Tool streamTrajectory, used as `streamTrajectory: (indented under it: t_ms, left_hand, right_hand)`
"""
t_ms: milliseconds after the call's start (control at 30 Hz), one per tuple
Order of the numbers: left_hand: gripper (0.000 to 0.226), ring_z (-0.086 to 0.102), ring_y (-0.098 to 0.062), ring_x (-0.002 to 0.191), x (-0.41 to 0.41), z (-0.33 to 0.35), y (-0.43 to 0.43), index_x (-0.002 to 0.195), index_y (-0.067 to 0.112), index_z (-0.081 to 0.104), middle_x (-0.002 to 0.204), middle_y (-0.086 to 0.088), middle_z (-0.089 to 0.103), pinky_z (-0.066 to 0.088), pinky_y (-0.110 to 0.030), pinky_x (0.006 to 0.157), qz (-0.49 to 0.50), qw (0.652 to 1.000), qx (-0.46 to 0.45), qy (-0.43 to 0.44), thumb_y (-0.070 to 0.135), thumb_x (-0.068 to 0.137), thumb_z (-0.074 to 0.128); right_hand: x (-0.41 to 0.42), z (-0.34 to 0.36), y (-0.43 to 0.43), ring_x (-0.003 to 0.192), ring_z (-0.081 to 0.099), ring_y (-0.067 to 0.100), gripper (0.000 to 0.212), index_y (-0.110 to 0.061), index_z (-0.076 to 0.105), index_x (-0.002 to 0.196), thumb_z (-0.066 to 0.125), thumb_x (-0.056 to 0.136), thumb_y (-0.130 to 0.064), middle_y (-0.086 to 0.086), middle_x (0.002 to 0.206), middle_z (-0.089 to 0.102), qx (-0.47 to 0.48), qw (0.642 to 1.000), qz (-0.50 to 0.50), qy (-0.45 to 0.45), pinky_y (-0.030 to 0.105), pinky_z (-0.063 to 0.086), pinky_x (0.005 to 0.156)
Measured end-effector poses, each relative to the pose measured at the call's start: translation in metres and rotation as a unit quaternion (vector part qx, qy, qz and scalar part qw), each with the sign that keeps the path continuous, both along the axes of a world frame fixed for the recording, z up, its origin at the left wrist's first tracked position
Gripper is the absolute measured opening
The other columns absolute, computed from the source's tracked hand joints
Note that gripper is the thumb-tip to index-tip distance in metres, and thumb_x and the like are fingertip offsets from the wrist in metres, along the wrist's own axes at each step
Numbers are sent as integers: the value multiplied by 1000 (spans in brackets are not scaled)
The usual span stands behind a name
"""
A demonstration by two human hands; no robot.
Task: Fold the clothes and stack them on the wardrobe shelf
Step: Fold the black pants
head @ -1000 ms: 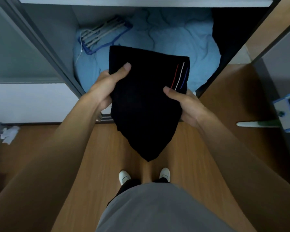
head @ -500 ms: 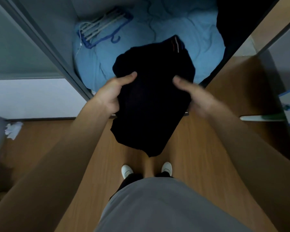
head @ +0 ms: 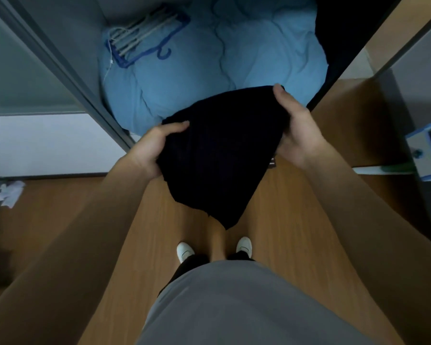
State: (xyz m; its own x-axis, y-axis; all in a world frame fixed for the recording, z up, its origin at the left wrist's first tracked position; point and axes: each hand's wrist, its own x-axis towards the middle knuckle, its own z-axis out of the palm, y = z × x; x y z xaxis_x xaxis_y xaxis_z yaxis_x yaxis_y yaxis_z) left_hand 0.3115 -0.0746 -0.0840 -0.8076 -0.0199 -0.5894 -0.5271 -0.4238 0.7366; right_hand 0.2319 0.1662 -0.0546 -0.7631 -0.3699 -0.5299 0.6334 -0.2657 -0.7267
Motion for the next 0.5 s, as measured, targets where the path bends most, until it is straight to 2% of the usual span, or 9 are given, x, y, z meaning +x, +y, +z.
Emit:
streamTrajectory:
  t_ms: [67, 133, 200, 300, 367, 433, 500]
  left_hand:
    - [28, 76, -18, 75, -6, 9, 4, 74, 16, 83, 86, -5, 78, 58, -28, 57, -21, 999, 24, -30, 29, 91, 63]
    - [37, 76, -18, 73, -11, 13, 6, 70, 15, 82, 84, -5, 78, 58, -28, 56, -18, 999, 26, -37, 33, 94, 60]
    - [43, 76, -20, 88, -11, 10, 0, 83, 15, 83, 99, -6, 78, 60, -30, 63, 18, 998, 51, -22, 49, 94, 59]
    - [66, 67, -23, 115, 6, -6, -17, 110, 18, 78, 125, -6, 70, 59, -37, 82, 31, 990, 139, 16, 72, 85, 52]
    - [61, 59, -19, 126, 21, -21, -19, 127, 24, 68, 137, -1, 62, 55, -34, 92, -11, 988, 148, 49, 67, 89, 46]
    - [42, 60, -15, 125, 30, -31, -12, 129, 27, 64, 134, 3, 64, 55, -27, 91, -51, 992, 85, 76, 47, 94, 52]
    - [37, 65, -18, 118, 28, -31, -3, 129, 18, 62, 127, -1, 69, 56, -25, 88, -16, 995, 7, 98, 25, 93, 62]
  right_hand:
    - [15, -12, -2, 103, 72, 15, 33, -22, 75, 108, 69, 86, -46, 0, 110, 76, 10, 999, 53, -8, 29, 57, 82]
    - [28, -23, -10, 106, 71, 18, 37, -18, 69, 119, 71, 88, -38, 3, 115, 74, 19, 997, 71, -21, 32, 57, 87]
    - [32, -24, -19, 112, 68, 22, 42, -12, 65, 127, 71, 91, -31, 7, 121, 71, 3, 999, 49, -15, 36, 55, 95]
    - [25, -15, -25, 111, 69, 23, 40, -11, 67, 125, 72, 91, -32, 8, 120, 72, -10, 999, 18, -31, 38, 57, 93]
    - [17, -9, -27, 102, 72, 25, 37, -9, 70, 119, 70, 92, -33, 10, 113, 74, 12, 997, 21, -67, 41, 60, 85]
    - [9, -2, -30, 90, 74, 27, 33, -6, 70, 113, 65, 94, -33, 11, 104, 75, 38, 993, 22, -112, 41, 62, 73]
    - [2, 4, -27, 87, 72, 28, 35, -6, 67, 116, 61, 95, -33, 12, 104, 72, 33, 991, 2, -128, 41, 62, 68]
